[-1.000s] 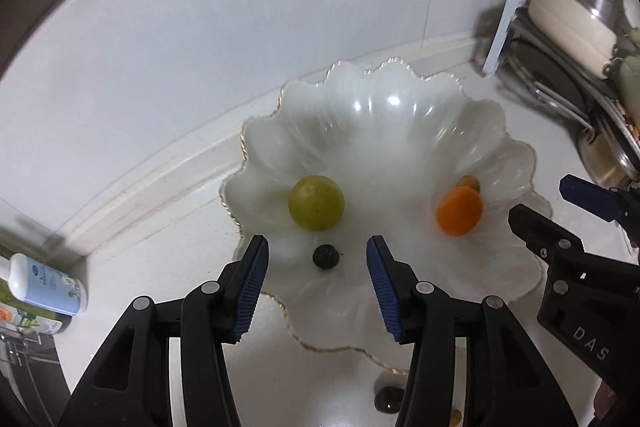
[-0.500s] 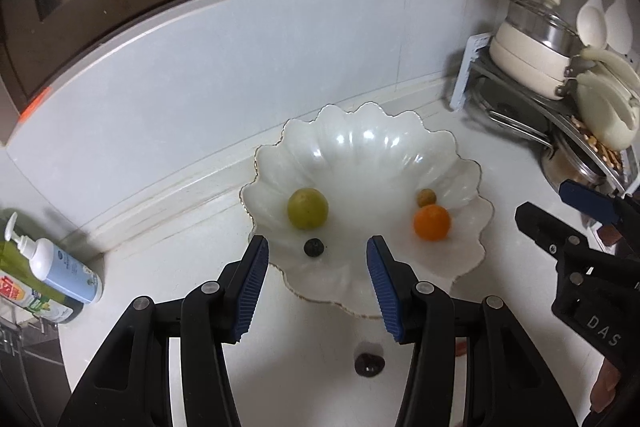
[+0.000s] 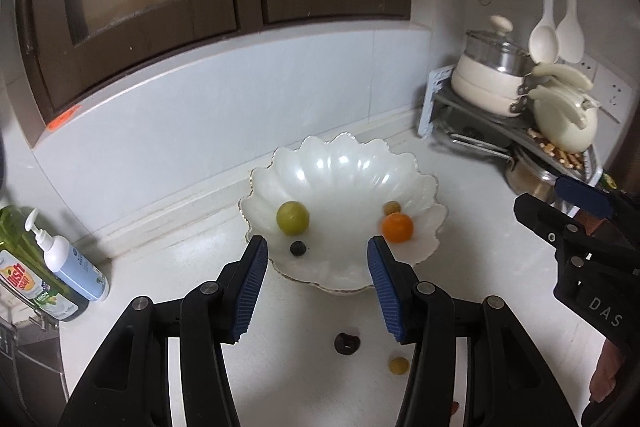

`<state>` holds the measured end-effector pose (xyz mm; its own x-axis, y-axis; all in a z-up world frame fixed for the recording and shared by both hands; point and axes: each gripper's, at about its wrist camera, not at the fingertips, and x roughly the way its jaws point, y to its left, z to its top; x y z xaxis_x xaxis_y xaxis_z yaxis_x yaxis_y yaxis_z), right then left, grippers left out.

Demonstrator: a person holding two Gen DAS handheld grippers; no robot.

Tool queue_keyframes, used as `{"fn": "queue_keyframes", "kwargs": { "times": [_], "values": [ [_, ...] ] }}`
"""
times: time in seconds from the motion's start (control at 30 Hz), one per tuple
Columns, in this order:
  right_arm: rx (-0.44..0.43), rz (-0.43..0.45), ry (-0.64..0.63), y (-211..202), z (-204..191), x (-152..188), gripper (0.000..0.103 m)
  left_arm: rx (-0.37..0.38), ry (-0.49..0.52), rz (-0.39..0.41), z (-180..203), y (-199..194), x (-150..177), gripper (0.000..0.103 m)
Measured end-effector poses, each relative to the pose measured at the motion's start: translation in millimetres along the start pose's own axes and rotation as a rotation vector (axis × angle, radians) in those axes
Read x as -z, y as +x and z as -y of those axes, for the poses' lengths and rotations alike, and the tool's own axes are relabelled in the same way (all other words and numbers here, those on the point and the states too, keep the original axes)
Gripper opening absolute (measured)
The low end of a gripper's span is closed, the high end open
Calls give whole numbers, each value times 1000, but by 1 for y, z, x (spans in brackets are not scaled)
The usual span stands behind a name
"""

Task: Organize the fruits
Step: 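Withdraw both tools from the bowl toward the fruits on the counter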

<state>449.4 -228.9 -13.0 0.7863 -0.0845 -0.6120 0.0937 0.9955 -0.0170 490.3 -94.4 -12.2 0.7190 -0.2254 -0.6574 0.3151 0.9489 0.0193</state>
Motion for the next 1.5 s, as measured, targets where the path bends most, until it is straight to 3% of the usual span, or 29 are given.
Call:
{"fn": "queue_keyframes", "kwargs": {
  "times": [0.3,0.5,0.97,1.5],
  "values": [
    [-4,53,24,-39,5,16,60,40,13,64,9,-38,13,52],
    [12,78,40,-58,11,27,60,27,7,106,14,-62,28,52],
    [9,79,44,-80,20,64,60,23,56,120,35,-86,62,52],
    [-13,14,29,-67,34,97,60,68,56,29,59,-65,97,52]
  ]
}}
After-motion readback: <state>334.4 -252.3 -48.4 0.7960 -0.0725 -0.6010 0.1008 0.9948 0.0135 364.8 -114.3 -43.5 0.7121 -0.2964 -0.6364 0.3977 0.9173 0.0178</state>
